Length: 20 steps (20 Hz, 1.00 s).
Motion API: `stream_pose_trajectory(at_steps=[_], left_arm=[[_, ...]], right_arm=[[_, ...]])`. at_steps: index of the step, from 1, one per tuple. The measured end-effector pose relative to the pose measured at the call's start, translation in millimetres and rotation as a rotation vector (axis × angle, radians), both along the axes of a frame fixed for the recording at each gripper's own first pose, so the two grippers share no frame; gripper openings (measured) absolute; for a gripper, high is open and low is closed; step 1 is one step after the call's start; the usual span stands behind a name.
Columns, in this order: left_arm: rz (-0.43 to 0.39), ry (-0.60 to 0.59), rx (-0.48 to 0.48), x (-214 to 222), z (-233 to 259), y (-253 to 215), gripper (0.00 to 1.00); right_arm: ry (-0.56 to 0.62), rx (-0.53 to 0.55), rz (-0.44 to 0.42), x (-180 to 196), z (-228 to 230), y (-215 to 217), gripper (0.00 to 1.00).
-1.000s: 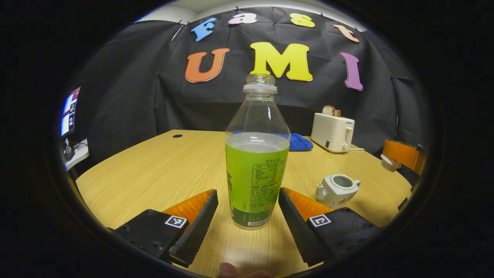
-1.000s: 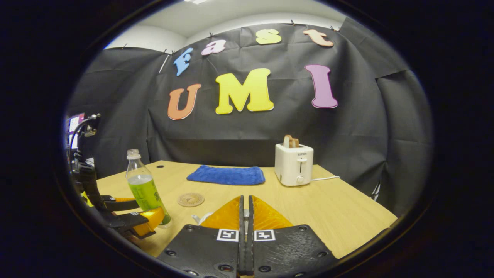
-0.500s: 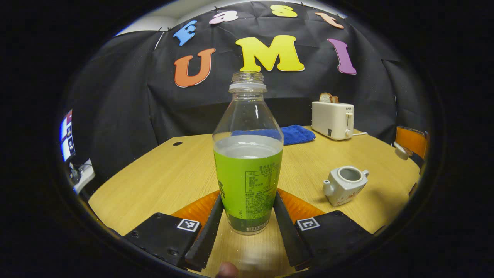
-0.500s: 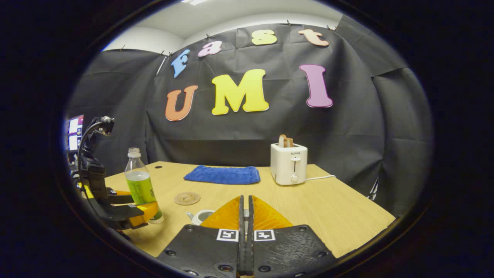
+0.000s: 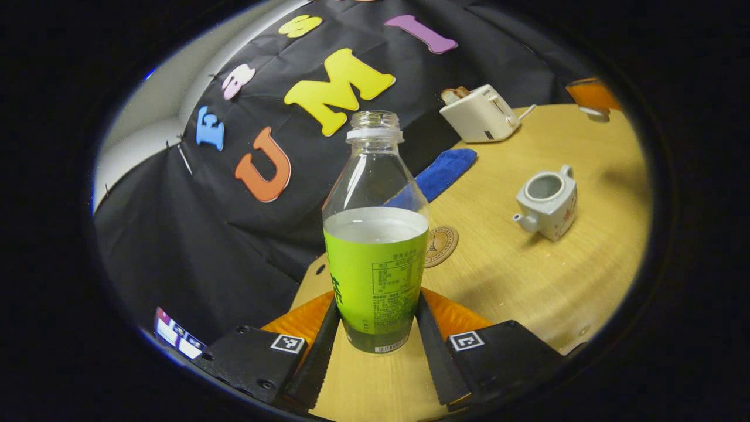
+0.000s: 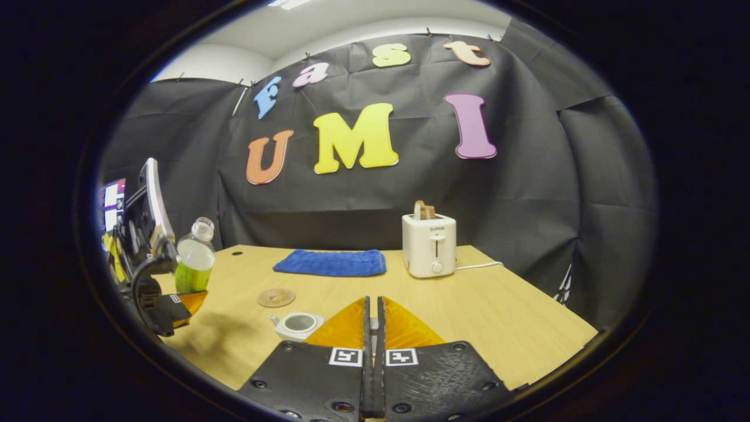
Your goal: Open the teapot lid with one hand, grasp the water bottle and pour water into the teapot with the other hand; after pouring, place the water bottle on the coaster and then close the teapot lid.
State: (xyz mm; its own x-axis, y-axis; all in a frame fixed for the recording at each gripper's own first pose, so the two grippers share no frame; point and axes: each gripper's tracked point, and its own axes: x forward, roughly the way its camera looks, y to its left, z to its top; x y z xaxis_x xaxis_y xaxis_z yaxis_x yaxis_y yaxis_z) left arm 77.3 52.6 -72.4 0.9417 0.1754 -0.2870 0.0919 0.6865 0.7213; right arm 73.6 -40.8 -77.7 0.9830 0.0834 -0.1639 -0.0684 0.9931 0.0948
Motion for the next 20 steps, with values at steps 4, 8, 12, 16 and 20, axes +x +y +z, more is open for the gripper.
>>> stream_pose_trajectory(at_steps=[4, 8, 12, 16, 20], left_arm=[[-0.054, 0.032, 0.167, 6.4, 4.2, -5.7, 0.74], [-0.093, 0.075, 0.378, 14.9, 3.0, -7.1, 0.73], [-0.133, 0.115, 0.541, 14.8, 1.2, -8.9, 0.73], [-0.157, 0.153, 0.654, 14.9, 1.0, -16.1, 0.73], [-0.188, 0.186, 0.728, 17.6, 0.7, -25.4, 0.73]], right_arm=[[0.007, -0.011, 0.0, -2.1, -3.4, -4.3, 0.02], [0.002, -0.019, -0.005, -3.3, -1.6, -11.6, 0.02], [-0.001, -0.012, -0.015, -3.4, -2.5, -19.1, 0.0], [0.002, -0.004, -0.025, -4.6, -5.2, -26.1, 0.0], [0.003, 0.004, -0.032, -6.4, -7.1, -31.8, 0.0]])
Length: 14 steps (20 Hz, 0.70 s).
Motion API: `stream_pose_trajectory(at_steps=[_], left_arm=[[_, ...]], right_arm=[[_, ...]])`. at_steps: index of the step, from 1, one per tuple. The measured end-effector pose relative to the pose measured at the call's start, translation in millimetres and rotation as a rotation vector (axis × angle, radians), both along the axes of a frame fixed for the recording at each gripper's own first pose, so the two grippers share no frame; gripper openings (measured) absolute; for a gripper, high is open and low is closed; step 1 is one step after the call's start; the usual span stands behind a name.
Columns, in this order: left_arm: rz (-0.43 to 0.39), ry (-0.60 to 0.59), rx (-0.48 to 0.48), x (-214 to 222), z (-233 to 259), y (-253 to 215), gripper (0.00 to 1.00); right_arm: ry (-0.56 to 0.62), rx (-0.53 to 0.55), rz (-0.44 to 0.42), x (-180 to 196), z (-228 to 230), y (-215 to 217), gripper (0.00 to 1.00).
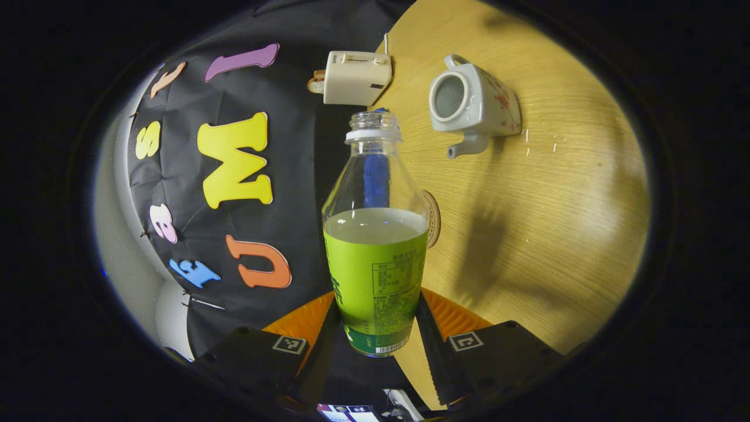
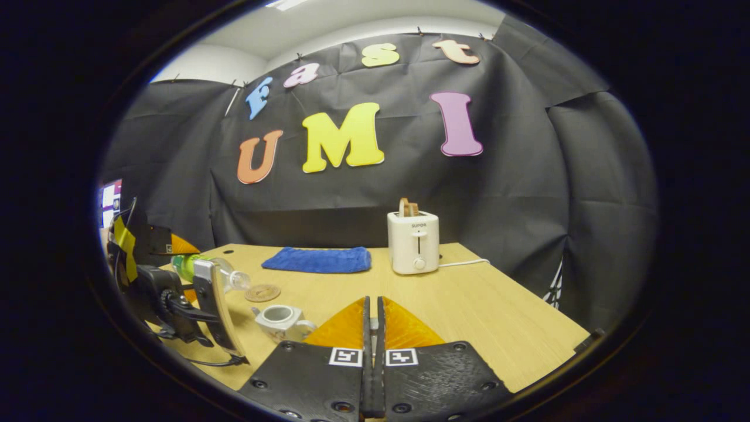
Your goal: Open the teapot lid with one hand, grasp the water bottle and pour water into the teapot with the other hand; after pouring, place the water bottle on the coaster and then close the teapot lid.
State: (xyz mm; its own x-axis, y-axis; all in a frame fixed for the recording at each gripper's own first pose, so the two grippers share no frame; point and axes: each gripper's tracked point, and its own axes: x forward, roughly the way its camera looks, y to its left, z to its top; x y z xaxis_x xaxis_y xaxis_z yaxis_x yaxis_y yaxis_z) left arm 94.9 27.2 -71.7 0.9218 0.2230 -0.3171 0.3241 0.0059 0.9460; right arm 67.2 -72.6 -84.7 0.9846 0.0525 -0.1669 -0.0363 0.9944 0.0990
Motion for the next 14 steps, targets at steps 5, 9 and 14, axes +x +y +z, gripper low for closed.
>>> stream_pose_trajectory(at_steps=[5, 9, 14], left_arm=[[-0.04, 0.027, 0.119, 4.4, 1.2, -13.2, 0.73], [-0.055, 0.021, 0.223, 9.5, 10.3, -13.4, 0.73], [-0.074, 0.027, 0.297, 12.5, 16.3, -19.4, 0.72]], right_arm=[[0.002, 0.008, -0.006, -0.7, -1.1, -6.2, 0.0], [0.003, 0.016, -0.013, -1.4, -2.1, -10.8, 0.0], [0.002, 0.018, -0.015, -2.0, -2.8, -14.1, 0.0]])
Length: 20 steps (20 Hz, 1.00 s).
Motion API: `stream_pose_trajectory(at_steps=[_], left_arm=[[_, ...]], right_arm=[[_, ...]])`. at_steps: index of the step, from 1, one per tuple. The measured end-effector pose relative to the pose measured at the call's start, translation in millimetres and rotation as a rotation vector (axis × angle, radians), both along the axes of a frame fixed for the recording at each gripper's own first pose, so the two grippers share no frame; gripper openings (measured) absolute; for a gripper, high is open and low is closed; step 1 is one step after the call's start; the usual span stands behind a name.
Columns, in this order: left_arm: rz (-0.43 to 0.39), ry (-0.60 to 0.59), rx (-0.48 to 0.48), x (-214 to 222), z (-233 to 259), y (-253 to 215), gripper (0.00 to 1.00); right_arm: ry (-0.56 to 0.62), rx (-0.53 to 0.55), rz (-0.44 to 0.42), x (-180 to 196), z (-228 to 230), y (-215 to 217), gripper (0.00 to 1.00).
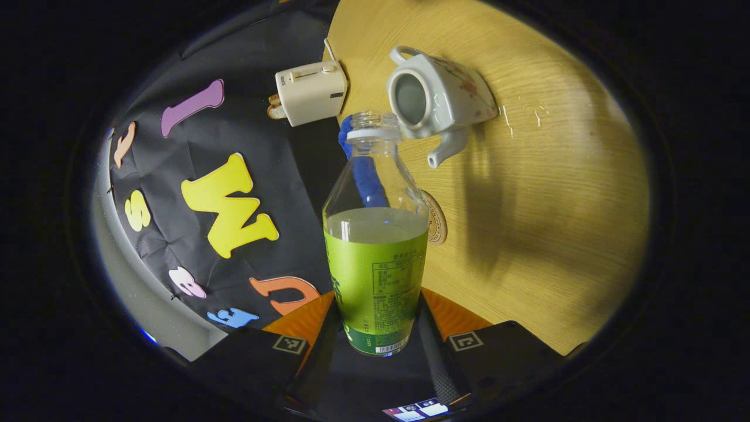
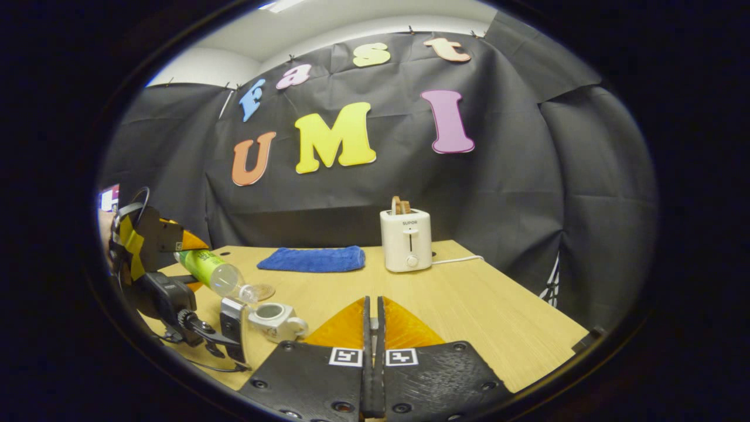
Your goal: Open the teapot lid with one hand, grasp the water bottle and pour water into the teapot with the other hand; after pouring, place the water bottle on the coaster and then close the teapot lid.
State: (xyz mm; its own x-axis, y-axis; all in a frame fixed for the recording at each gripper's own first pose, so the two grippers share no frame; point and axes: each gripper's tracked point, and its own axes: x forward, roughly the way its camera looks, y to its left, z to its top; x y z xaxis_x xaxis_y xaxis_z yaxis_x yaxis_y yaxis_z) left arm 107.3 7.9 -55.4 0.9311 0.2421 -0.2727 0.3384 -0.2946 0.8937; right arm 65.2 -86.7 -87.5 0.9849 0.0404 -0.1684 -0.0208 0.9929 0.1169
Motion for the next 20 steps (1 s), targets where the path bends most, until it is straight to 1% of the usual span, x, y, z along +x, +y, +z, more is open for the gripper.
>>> stream_pose_trajectory(at_steps=[7, 10, 13, 20], left_arm=[[-0.02, -0.014, 0.14, 4.6, 12.8, -1.8, 0.73], [-0.031, -0.021, 0.171, 5.9, 17.2, -8.0, 0.73], [-0.054, -0.041, 0.226, 6.9, 26.2, -15.3, 0.73], [-0.067, -0.072, 0.32, 11.1, 35.8, -23.1, 0.73]], right_arm=[[0.003, 0.009, -0.001, -1.1, -1.6, -2.7, 0.0], [0.002, 0.017, -0.005, -1.6, -3.0, -5.7, 0.0], [0.001, 0.025, -0.008, -2.5, -2.8, -8.5, 0.0], [-0.001, 0.039, -0.008, -3.4, -3.4, -12.2, 0.0]])
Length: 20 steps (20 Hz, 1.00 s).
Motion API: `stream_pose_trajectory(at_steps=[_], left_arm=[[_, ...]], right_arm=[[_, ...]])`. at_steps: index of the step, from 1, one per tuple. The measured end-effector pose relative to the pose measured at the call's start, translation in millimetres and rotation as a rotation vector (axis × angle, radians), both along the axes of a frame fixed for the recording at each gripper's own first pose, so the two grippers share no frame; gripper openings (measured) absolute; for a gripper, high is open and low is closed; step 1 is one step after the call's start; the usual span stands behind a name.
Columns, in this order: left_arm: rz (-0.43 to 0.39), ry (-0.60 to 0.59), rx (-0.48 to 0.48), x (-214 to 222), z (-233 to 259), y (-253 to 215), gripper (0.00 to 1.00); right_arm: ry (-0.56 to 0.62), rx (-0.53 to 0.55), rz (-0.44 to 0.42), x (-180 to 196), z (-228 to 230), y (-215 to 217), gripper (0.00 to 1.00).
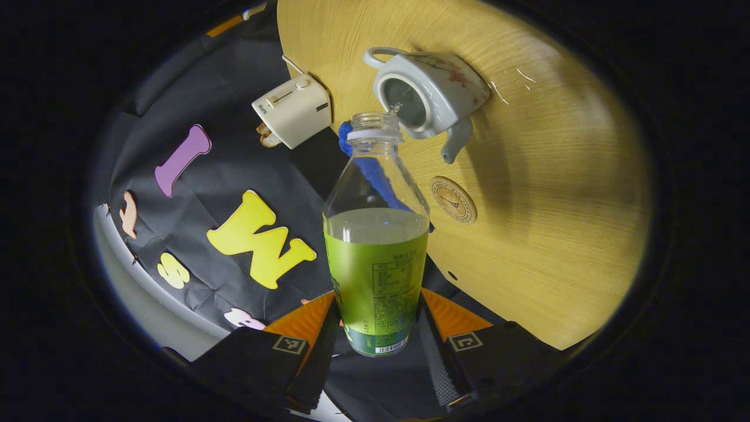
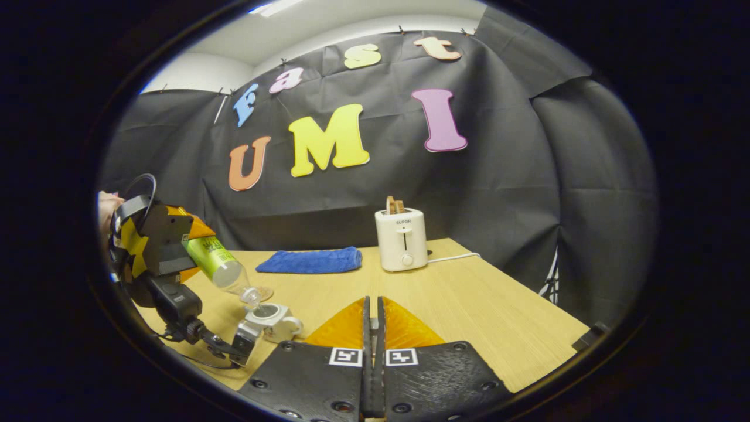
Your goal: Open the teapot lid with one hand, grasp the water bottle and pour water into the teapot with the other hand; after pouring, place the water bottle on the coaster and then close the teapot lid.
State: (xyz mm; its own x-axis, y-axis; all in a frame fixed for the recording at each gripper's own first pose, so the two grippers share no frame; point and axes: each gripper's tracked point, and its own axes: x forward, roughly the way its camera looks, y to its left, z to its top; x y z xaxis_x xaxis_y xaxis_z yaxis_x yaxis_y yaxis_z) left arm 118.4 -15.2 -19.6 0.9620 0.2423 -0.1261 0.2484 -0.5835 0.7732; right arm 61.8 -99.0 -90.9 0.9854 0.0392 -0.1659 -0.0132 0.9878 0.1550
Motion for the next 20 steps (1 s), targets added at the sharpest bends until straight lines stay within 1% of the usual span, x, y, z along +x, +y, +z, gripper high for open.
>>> stream_pose_trajectory(at_steps=[3, 8, 10, 12, 13, 14, 18, 19, 20], left_arm=[[-0.015, -0.005, 0.051, -1.1, 3.5, -6.7, 0.72], [-0.024, -0.003, 0.088, -0.5, 5.4, -13.5, 0.72], [-0.019, 0.001, 0.093, -1.4, 6.2, -13.2, 0.73], [-0.017, 0.005, 0.099, -0.2, 6.2, -13.2, 0.73], [-0.017, 0.007, 0.098, 0.3, 6.2, -13.2, 0.7], [-0.016, 0.007, 0.098, 0.0, 5.6, -12.7, 0.73], [-0.034, 0.004, 0.08, 0.4, 5.9, -14.8, 0.73], [-0.04, 0.0, 0.064, 0.8, 6.2, -15.3, 0.7], [-0.039, -0.008, 0.039, 1.2, 7.0, -12.9, 0.72]], right_arm=[[-0.003, 0.004, -0.004, -0.7, 0.0, -3.3, 0.0], [-0.002, 0.009, -0.007, -2.3, -1.0, -5.8, 0.0], [-0.002, 0.009, -0.008, -2.2, -1.5, -6.8, 0.02], [-0.004, 0.009, -0.008, -2.3, -0.4, -7.4, 0.0], [-0.005, 0.009, -0.009, -2.1, 0.4, -7.9, 0.0], [-0.006, 0.009, -0.01, -2.6, 0.4, -8.6, 0.0], [-0.009, 0.009, -0.013, -3.3, 1.7, -9.4, 0.0], [-0.01, 0.01, -0.012, -3.4, 3.1, -8.8, 0.0], [-0.011, 0.01, -0.013, -4.5, 3.1, -9.3, 0.0]])
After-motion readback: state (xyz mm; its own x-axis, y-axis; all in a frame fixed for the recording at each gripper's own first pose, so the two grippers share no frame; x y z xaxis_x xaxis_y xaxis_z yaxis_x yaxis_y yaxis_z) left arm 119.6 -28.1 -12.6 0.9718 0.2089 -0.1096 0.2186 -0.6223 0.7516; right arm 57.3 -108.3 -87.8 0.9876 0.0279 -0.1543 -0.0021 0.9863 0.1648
